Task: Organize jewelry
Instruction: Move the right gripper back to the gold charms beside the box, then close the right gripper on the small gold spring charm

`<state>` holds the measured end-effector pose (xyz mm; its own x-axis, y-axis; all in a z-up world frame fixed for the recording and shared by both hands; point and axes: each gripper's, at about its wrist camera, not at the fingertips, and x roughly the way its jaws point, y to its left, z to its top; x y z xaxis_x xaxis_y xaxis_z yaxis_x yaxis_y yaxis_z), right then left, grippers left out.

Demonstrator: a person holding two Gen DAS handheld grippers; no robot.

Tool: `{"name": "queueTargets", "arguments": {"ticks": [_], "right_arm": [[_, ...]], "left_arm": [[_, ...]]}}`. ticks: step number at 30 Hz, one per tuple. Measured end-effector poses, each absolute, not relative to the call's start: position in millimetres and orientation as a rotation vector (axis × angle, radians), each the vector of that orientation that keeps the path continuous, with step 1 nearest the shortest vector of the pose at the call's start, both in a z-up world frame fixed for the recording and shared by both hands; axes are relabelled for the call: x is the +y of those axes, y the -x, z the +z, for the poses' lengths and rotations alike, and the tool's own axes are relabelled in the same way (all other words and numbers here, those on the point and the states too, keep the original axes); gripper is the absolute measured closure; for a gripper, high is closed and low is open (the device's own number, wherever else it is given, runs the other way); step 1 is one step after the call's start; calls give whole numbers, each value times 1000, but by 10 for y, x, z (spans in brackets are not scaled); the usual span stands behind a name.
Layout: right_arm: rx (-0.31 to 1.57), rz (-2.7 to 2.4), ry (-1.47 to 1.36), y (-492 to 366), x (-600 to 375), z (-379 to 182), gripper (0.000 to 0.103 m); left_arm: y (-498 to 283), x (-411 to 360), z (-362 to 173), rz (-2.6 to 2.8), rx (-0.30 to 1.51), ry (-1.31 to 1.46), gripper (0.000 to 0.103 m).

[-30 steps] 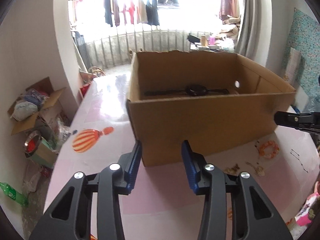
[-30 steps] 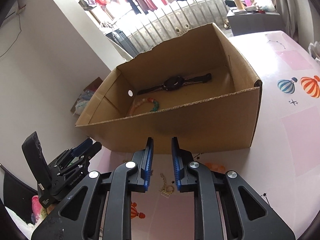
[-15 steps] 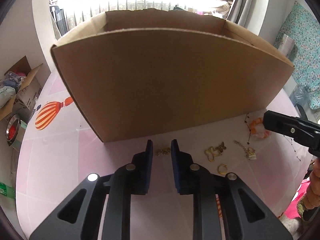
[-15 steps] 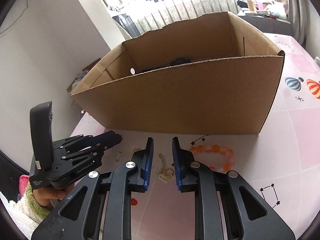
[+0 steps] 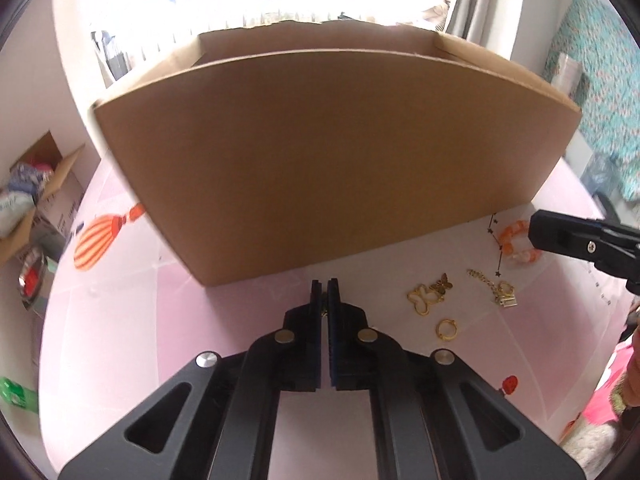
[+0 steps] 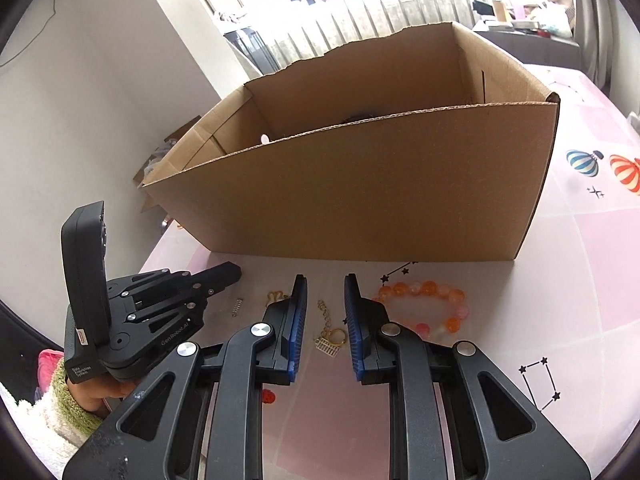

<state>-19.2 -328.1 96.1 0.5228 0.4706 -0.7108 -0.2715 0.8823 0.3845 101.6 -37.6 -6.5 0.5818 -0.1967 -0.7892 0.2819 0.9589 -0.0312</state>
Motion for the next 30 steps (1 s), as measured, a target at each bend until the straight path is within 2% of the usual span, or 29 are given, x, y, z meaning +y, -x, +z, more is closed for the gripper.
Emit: {"name": "queueTargets", "arguments": {"ticks": [13, 22, 27, 30], "right_arm": [[937, 532, -151, 282, -2975, 1022, 83], [957, 616, -14, 151, -2571, 965, 69], [971, 662, 90, 66, -2322, 859, 69], [971, 673, 142, 50, -2209, 852, 75]], "left_arm": [[-750, -50, -17, -260, 894, 8, 101], [-747, 100, -164, -277, 885, 59, 101], [-747, 136, -176, -288, 881, 77, 101], [-711, 137, -187, -287, 876, 73, 101]]}}
